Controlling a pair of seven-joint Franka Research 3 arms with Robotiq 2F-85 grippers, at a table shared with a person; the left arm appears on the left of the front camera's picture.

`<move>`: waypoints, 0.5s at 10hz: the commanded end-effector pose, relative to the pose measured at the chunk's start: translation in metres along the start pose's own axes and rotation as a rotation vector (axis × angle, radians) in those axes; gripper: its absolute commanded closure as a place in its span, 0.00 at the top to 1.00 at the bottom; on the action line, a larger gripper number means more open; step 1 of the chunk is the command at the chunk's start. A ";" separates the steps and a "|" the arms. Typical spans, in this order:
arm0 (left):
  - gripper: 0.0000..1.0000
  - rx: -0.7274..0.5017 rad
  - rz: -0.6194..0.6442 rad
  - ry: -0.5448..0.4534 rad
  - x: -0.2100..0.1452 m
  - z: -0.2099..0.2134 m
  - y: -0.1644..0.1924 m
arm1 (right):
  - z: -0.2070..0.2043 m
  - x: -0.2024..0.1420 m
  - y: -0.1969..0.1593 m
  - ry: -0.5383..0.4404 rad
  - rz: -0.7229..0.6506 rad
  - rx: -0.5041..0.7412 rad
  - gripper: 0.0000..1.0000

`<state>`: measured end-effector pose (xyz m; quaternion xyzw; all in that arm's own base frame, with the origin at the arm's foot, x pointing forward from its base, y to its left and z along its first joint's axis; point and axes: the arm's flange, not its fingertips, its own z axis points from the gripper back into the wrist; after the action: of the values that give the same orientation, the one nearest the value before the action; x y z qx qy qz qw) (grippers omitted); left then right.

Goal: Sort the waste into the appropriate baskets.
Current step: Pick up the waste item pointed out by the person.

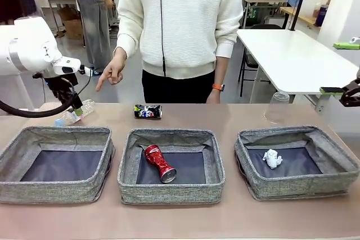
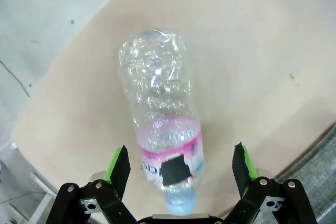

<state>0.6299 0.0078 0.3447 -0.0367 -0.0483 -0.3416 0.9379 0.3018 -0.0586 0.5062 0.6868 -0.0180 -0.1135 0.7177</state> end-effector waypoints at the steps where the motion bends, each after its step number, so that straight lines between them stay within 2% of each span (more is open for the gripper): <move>1: 1.00 -0.005 0.034 0.005 0.008 -0.003 0.008 | 0.000 -0.001 0.006 -0.002 -0.017 0.024 1.00; 5: 1.00 -0.014 0.056 0.012 0.013 -0.015 0.009 | 0.000 -0.001 0.006 -0.002 -0.017 0.024 1.00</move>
<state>0.6422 0.0045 0.3286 -0.0440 -0.0430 -0.3234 0.9443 0.3018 -0.0587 0.5062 0.6868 -0.0180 -0.1136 0.7177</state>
